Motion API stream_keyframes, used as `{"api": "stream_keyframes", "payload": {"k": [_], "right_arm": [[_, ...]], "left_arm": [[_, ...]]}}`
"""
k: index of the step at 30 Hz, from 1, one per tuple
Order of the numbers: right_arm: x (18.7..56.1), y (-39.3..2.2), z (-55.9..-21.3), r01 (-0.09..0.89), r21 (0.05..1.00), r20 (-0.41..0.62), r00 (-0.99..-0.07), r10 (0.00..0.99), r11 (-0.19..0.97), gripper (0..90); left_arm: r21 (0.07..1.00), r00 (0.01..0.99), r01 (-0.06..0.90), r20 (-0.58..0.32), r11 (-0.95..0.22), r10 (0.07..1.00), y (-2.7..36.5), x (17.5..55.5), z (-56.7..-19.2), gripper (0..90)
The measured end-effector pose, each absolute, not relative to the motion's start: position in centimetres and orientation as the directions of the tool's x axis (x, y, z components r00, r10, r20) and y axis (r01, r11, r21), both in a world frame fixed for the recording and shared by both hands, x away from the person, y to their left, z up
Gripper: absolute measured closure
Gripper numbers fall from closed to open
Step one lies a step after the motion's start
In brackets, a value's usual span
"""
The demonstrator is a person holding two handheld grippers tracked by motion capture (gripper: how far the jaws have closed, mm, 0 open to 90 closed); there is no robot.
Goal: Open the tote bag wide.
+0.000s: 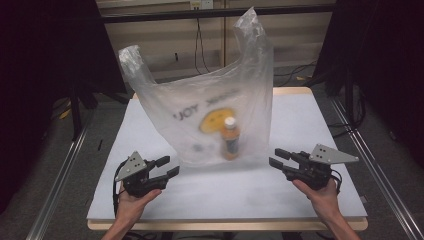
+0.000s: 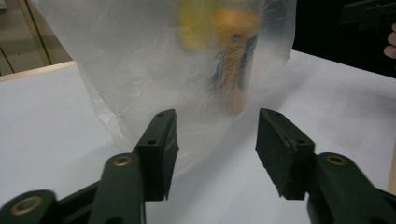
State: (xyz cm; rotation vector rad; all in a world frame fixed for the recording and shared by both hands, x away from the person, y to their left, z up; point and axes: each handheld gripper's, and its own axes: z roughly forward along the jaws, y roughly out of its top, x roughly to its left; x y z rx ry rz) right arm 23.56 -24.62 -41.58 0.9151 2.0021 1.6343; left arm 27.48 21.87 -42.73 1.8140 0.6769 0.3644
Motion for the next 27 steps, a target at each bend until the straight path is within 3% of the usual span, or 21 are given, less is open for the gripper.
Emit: {"api": "stream_keyframes", "payload": {"k": [7, 10, 11, 15, 19, 27], "right_arm": [[24.9, -23.7, -40.5, 0.237, 0.966, 0.105, -0.733, 0.672, 0.107, 70.6], [26.0, -23.7, -40.0, 0.263, 0.960, 0.135, -0.733, 0.667, 0.095, 77.9], [26.4, -23.6, -39.9, 0.262, 0.960, 0.135, -0.735, 0.665, 0.095, 79.5], [27.9, -22.8, -38.7, 0.265, 0.960, 0.148, -0.748, 0.647, 0.088, 90.0], [28.6, -22.2, -38.1, 0.264, 0.959, 0.136, -0.752, 0.645, 0.106, 90.0], [30.3, -21.5, -35.6, 0.253, 0.961, 0.133, -0.769, 0.625, 0.107, 90.0]], "left_arm": [[0.936, 0.791, 0.279, -0.096, -0.215, 0.605, 21.3, 29.3, -42.0, 57.8], [0.937, 0.818, 0.280, -0.119, -0.209, 0.563, 21.3, 29.9, -41.4, 67.1], [0.936, 0.804, 0.276, -0.100, -0.219, 0.587, 21.2, 29.9, -41.1, 72.3], [0.945, 0.840, 0.257, -0.114, -0.204, 0.530, 21.4, 30.9, -39.8, 80.9], [0.948, 0.833, 0.272, -0.147, -0.164, 0.533, 21.9, 31.3, -39.1, 90.0], [0.950, 0.849, 0.243, -0.110, -0.198, 0.517, 21.8, 32.6, -36.7, 90.0]]}}
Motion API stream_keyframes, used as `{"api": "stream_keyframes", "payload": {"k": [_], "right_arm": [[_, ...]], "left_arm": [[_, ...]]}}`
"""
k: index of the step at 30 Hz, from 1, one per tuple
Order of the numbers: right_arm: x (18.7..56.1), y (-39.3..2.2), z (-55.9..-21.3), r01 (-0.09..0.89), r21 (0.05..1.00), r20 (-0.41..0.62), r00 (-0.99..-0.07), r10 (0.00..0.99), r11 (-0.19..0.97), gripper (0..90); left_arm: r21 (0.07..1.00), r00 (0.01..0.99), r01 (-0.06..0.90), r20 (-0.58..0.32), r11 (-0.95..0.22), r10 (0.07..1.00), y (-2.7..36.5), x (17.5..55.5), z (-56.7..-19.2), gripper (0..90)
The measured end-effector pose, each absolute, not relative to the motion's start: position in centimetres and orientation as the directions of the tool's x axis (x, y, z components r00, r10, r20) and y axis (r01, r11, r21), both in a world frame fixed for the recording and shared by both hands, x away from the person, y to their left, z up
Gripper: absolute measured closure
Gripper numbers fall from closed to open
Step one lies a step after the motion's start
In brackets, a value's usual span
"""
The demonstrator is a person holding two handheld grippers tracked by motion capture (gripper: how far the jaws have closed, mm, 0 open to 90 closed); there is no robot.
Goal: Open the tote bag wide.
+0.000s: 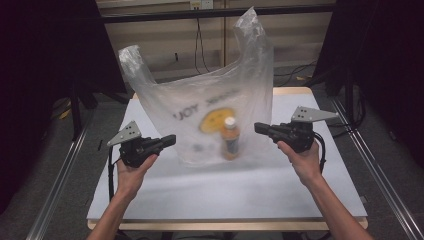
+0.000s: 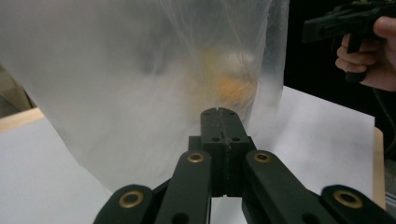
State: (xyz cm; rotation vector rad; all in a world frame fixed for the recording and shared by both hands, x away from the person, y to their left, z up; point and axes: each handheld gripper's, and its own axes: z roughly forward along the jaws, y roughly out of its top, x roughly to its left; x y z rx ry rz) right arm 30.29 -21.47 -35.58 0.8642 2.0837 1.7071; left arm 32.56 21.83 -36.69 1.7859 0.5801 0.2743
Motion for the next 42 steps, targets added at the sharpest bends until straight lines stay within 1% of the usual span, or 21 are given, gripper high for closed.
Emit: {"api": "stream_keyframes", "payload": {"k": [3, 4, 5, 8, 10, 12, 13, 15, 16, 18, 20, 22, 30, 33, 34, 36, 42], "right_arm": [[30.7, -21.1, -34.7, 0.242, 0.963, 0.120, -0.778, 0.616, 0.119, 90.0], [31.0, -20.7, -33.9, 0.234, 0.964, 0.112, -0.788, 0.605, 0.126, 90.0], [31.0, -20.7, -33.9, 0.234, 0.964, 0.112, -0.788, 0.605, 0.126, 90.0], [31.6, -20.0, -32.4, 0.215, 0.967, 0.094, -0.799, 0.594, 0.137, 90.0], [32.0, -19.9, -31.8, 0.210, 0.971, 0.102, -0.805, 0.585, 0.119, 90.0], [32.2, -19.7, -31.5, 0.209, 0.970, 0.098, -0.805, 0.586, 0.124, 90.0], [32.7, -19.5, -30.6, 0.200, 0.972, 0.095, -0.810, 0.578, 0.121, 90.0], [32.8, -19.4, -30.3, 0.198, 0.973, 0.092, -0.810, 0.579, 0.122, 90.0], [33.2, -19.1, -29.4, 0.187, 0.974, 0.081, -0.813, 0.577, 0.126, 90.0], [33.4, -18.9, -28.9, 0.184, 0.974, 0.077, -0.814, 0.575, 0.130, 90.0], [33.9, -18.2, -27.6, 0.181, 0.971, 0.061, -0.818, 0.573, 0.155, 90.0], [34.3, -17.8, -26.9, 0.176, 0.971, 0.053, -0.817, 0.574, 0.162, 90.0], [35.7, -17.0, -24.7, 0.163, 0.972, 0.034, -0.810, 0.585, 0.170, 90.0], [35.8, -16.8, -24.0, 0.154, 0.973, 0.025, -0.813, 0.582, 0.173, 90.0], [36.0, -16.5, -23.3, 0.147, 0.973, 0.014, -0.811, 0.585, 0.181, 90.0], [36.2, -16.2, -22.6, 0.141, 0.972, 0.003, -0.811, 0.585, 0.190, 90.0], [37.2, -15.2, -21.2, 0.136, 0.972, -0.004, -0.807, 0.591, 0.192, 90.0]], "left_arm": [[0.948, 0.853, 0.236, -0.098, -0.212, 0.512, 21.8, 32.9, -35.6, 90.0], [0.953, 0.858, 0.216, -0.081, -0.213, 0.507, 21.8, 33.1, -34.6, 90.0], [0.953, 0.858, 0.216, -0.081, -0.213, 0.507, 21.8, 33.1, -34.6, 90.0], [0.960, 0.871, 0.187, -0.063, -0.210, 0.487, 21.5, 33.7, -33.1, 90.0], [0.959, 0.874, 0.187, -0.063, -0.213, 0.482, 21.1, 34.0, -32.5, 90.0], [0.960, 0.872, 0.185, -0.060, -0.213, 0.485, 21.0, 34.1, -32.2, 90.0], [0.961, 0.874, 0.183, -0.062, -0.209, 0.483, 20.7, 34.3, -31.6, 90.0], [0.962, 0.871, 0.184, -0.064, -0.203, 0.486, 20.6, 34.5, -31.3, 90.0], [0.964, 0.868, 0.176, -0.057, -0.198, 0.494, 20.3, 34.8, -30.6, 90.0], [0.966, 0.871, 0.168, -0.052, -0.196, 0.488, 20.2, 34.8, -30.2, 90.0], [0.961, 0.874, 0.153, -0.022, -0.231, 0.486, 19.7, 35.1, -28.9, 90.0], [0.960, 0.876, 0.149, -0.016, -0.239, 0.482, 19.3, 35.3, -28.1, 90.0], [0.965, 0.887, 0.143, -0.027, -0.218, 0.461, 18.4, 36.0, -26.6, 90.0], [0.971, 0.892, 0.142, -0.040, -0.195, 0.451, 18.2, 36.6, -25.7, 90.0], [0.969, 0.893, 0.139, -0.034, -0.203, 0.449, 18.0, 37.0, -24.9, 90.0], [0.969, 0.889, 0.132, -0.022, -0.209, 0.458, 17.8, 37.4, -24.2, 90.0], [0.977, 0.880, 0.124, -0.027, -0.174, 0.474, 17.3, 38.6, -22.3, 90.0]]}}
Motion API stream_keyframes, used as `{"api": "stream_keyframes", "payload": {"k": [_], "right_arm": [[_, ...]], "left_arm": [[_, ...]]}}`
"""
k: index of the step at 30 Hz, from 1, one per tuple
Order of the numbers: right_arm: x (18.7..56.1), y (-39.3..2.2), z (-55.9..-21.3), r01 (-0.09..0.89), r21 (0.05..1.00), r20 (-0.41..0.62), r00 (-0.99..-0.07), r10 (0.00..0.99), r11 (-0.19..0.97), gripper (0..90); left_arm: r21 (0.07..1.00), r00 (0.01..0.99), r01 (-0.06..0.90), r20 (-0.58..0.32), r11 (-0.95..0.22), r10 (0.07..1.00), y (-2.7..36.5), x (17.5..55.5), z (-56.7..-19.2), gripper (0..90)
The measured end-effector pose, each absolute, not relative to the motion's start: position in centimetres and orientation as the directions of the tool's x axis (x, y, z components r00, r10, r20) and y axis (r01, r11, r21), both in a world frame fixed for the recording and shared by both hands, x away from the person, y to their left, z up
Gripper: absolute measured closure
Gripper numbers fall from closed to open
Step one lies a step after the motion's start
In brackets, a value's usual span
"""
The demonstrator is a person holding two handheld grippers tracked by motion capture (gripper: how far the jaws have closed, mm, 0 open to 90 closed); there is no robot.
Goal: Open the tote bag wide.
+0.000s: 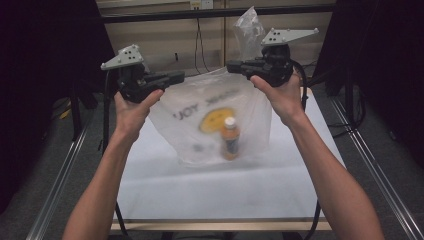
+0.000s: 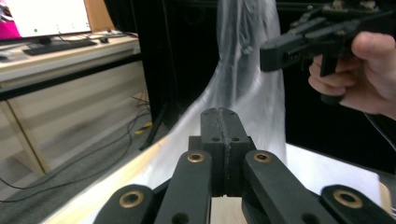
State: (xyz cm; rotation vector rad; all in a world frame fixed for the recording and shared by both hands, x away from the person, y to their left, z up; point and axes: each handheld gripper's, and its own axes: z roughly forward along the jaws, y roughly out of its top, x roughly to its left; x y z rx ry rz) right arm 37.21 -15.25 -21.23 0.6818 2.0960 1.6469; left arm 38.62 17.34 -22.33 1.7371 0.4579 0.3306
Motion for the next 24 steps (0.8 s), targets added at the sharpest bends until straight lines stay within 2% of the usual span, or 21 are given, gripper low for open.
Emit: {"api": "stream_keyframes", "payload": {"k": [5, 10, 16, 24], "right_arm": [[38.1, -14.4, -20.6, 0.135, 0.971, -0.010, -0.800, 0.600, 0.196, 90.0], [38.6, -14.1, -21.0, 0.157, 0.968, 0.002, -0.786, 0.618, 0.197, 90.0], [39.8, -15.4, -23.8, 0.220, 0.956, 0.039, -0.755, 0.654, 0.197, 90.0], [40.0, -16.3, -26.2, 0.256, 0.945, 0.059, -0.747, 0.662, 0.205, 90.0]], "left_arm": [[0.970, 0.868, 0.149, -0.036, -0.191, 0.495, 16.7, 40.0, -21.8, 90.0], [0.949, 0.869, 0.194, -0.048, -0.250, 0.492, 15.9, 40.8, -23.4, 90.0], [0.909, 0.879, 0.206, -0.010, -0.362, 0.476, 14.0, 41.0, -25.6, 90.0], [0.902, 0.890, 0.228, -0.041, -0.366, 0.455, 12.9, 41.3, -27.2, 90.0]]}}
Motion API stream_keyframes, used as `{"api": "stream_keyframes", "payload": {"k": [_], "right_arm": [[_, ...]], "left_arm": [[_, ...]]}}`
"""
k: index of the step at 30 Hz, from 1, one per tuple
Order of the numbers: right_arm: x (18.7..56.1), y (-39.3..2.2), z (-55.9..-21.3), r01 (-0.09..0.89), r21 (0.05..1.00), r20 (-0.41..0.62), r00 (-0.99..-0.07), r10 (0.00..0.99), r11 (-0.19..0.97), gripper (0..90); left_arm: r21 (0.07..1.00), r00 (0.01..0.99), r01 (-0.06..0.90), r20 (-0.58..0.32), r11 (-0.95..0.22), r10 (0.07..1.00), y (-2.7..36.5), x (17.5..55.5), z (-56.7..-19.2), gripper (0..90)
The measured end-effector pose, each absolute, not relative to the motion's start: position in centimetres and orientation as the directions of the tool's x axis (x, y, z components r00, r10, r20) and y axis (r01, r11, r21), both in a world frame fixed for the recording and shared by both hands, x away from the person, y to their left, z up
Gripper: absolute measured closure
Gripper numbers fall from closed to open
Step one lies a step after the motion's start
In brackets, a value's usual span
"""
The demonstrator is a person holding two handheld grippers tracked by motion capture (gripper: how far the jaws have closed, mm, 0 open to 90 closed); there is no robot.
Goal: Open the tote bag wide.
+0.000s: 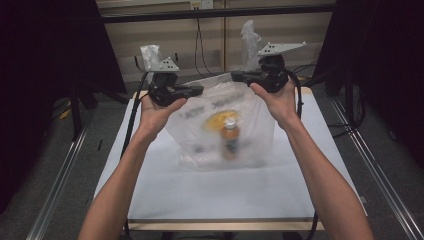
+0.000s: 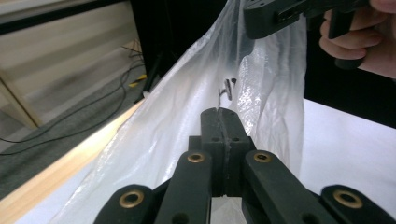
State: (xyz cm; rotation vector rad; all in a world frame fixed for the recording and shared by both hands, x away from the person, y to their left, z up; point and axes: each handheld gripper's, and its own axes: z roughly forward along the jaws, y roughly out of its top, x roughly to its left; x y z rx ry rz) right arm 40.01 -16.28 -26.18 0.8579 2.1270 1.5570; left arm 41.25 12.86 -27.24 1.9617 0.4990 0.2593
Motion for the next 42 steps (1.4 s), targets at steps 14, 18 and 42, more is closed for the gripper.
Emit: {"api": "stream_keyframes", "payload": {"k": [14, 18, 42], "right_arm": [[39.2, -17.6, -32.9, 0.350, 0.920, 0.158, -0.742, 0.652, 0.175, 90.0], [38.6, -18.0, -34.2, 0.363, 0.914, 0.163, -0.740, 0.652, 0.184, 90.0], [36.2, -18.9, -40.7, 0.428, 0.874, 0.199, -0.746, 0.635, 0.229, 90.0]], "left_arm": [[0.889, 0.905, 0.257, -0.084, -0.379, 0.417, 10.8, 40.5, -31.7, 90.0], [0.890, 0.906, 0.280, -0.121, -0.361, 0.405, 10.8, 40.2, -33.4, 90.0], [0.846, 0.898, 0.354, -0.190, -0.398, 0.396, 9.9, 40.0, -40.7, 90.0]]}}
